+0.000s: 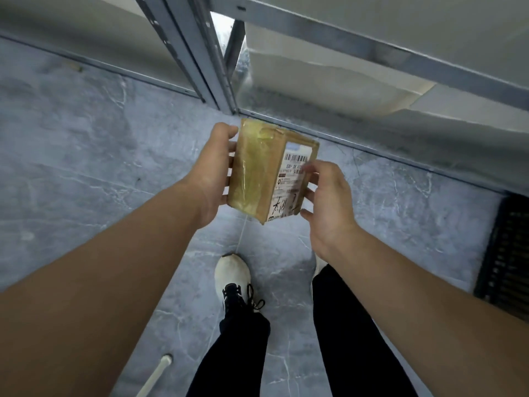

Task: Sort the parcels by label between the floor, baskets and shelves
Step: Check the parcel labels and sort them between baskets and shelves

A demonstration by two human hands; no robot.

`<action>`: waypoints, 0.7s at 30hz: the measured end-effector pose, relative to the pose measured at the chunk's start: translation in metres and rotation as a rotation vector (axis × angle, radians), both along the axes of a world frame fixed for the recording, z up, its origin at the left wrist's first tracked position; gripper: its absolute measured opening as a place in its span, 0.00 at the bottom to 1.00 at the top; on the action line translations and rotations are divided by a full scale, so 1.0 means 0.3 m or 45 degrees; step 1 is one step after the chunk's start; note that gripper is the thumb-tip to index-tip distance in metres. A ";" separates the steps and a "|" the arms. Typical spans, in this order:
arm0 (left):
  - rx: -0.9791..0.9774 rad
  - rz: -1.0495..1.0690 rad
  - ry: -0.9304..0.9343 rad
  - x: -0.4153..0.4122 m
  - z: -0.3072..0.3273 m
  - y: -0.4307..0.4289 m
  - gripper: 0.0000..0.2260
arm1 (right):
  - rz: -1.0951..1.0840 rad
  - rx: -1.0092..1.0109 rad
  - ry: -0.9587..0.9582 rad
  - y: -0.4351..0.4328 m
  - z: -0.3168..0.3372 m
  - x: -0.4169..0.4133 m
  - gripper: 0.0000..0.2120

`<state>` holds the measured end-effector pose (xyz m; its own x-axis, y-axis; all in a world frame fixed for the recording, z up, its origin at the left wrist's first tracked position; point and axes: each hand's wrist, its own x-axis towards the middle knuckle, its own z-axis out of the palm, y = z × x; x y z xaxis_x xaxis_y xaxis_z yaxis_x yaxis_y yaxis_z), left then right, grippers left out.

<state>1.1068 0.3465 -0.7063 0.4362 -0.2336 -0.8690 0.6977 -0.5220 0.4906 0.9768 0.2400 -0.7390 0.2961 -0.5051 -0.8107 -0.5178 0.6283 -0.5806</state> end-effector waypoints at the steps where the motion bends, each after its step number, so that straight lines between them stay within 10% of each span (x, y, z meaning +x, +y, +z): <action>1: -0.021 0.007 -0.033 0.003 0.048 0.008 0.18 | -0.045 -0.016 -0.028 0.011 0.046 0.008 0.09; 21: -0.375 0.054 -0.806 0.020 1.092 0.103 0.07 | -0.165 -0.134 -0.360 0.113 1.106 0.106 0.17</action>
